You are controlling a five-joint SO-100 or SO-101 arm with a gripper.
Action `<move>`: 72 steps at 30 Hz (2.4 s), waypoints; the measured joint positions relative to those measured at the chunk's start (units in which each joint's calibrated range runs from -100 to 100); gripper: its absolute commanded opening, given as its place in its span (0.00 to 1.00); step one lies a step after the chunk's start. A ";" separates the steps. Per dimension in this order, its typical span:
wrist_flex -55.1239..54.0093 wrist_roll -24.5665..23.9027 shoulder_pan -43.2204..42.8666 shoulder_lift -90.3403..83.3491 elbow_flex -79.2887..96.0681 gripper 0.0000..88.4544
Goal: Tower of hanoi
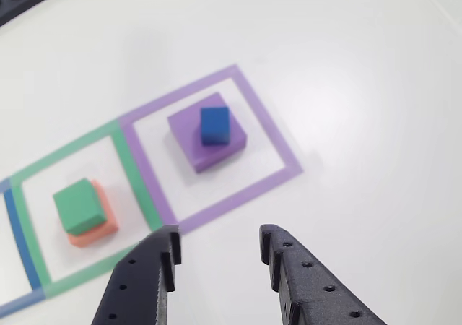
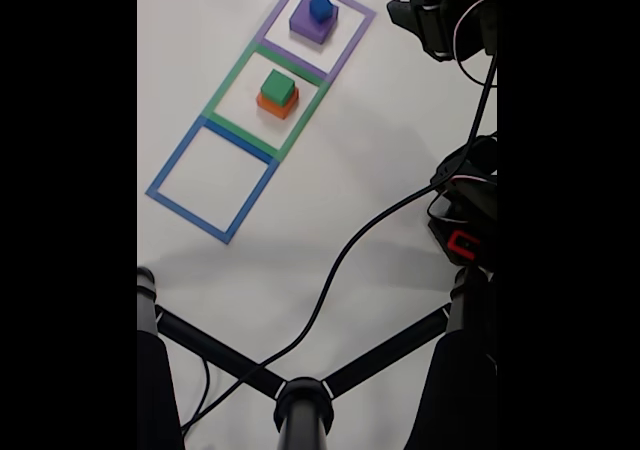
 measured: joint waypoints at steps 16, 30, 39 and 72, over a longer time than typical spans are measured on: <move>-46.71 0.00 1.56 -1.77 41.69 0.23; -88.36 0.00 2.62 26.17 50.30 0.22; -104.90 0.00 2.62 44.07 47.61 0.21; -119.82 -0.59 0.82 71.93 30.20 0.15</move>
